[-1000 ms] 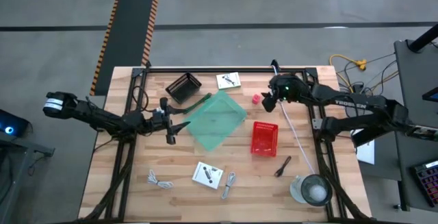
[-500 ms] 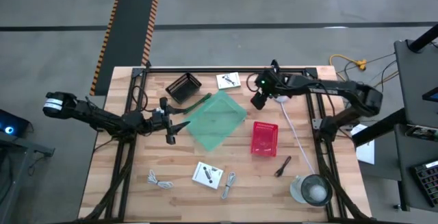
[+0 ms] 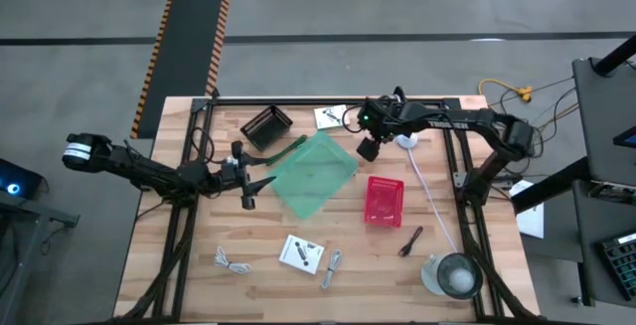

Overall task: Pick and place items into bin
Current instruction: Put the pink charger adapter into the red bin

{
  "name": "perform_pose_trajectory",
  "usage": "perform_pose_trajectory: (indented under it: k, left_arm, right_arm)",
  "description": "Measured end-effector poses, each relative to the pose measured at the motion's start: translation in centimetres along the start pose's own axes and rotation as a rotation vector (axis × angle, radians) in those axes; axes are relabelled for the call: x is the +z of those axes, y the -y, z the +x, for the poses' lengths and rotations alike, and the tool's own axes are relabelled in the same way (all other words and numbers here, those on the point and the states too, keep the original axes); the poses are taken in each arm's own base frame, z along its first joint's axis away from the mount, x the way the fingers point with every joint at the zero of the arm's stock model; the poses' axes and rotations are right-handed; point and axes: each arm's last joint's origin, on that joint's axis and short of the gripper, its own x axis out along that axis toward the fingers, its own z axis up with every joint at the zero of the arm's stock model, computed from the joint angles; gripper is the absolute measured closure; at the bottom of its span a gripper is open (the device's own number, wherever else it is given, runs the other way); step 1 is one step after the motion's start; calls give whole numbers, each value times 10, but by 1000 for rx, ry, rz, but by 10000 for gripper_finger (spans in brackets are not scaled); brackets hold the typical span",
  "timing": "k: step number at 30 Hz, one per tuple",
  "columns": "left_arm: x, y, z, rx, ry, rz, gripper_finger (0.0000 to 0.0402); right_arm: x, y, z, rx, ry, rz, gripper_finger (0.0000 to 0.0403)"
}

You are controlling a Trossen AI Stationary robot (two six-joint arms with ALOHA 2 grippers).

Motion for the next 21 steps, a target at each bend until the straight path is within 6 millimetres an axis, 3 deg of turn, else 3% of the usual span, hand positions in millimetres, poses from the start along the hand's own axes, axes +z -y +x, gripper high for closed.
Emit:
perform_pose_trajectory:
  k: [9,21]
  left_arm:
    - [0,0,0,0,-1,1,191]
    - [-1,0,-1,-1,-3,1,191]
  right_arm:
    - [-3,2,14,-24,-54,17,50]
    - [-6,1,22,-36,-80,9,53]
